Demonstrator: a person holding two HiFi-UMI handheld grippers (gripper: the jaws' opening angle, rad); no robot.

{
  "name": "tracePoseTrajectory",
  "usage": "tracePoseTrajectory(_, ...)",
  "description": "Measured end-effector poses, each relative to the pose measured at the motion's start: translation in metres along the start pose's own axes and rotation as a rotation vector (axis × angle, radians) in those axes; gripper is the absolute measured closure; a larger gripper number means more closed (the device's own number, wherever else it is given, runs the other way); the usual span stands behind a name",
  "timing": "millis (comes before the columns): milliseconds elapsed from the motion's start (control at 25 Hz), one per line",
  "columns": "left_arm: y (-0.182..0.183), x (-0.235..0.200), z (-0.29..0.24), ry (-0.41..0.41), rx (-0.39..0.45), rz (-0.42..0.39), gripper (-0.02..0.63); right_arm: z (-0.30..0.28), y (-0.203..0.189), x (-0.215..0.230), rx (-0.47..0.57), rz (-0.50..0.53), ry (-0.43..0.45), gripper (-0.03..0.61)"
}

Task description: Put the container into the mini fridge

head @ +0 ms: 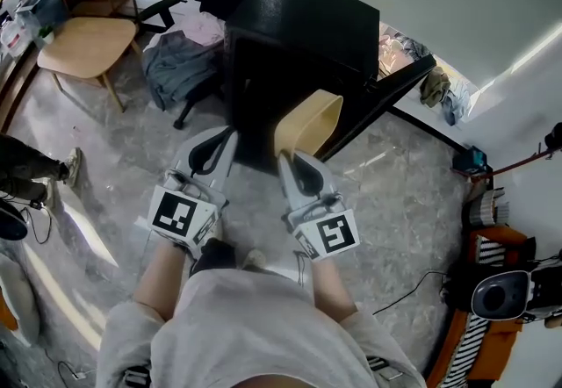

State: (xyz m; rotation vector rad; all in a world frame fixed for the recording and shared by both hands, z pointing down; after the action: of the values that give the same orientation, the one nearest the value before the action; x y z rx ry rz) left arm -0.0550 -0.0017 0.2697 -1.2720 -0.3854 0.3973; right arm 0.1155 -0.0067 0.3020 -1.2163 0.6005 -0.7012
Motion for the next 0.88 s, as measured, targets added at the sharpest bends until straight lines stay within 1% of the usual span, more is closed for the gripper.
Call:
tracePoseTrajectory(520, -0.014, -0.080, -0.046, -0.110, -0.008, 0.053, 0.612, -0.070, -0.020, 0.015, -0.022, 0.011, -0.117, 0.561)
tracePoseTrajectory(880, -0.031, -0.120, -0.067, -0.177, -0.021, 0.072, 0.612, -0.104, -0.040, 0.020, -0.036, 0.015, -0.189, 0.560)
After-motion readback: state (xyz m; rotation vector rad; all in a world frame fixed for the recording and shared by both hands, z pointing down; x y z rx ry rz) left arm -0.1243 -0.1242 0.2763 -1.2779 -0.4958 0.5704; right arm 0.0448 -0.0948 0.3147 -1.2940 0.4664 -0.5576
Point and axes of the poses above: the fingertips, and each gripper's own axes: z backward along the fingers, x to its right, y out of its top, the point moved 7 cm from there along z, backward along the fingers, and after that the axes turned 8 degrees about x, right-handed, at the moved point
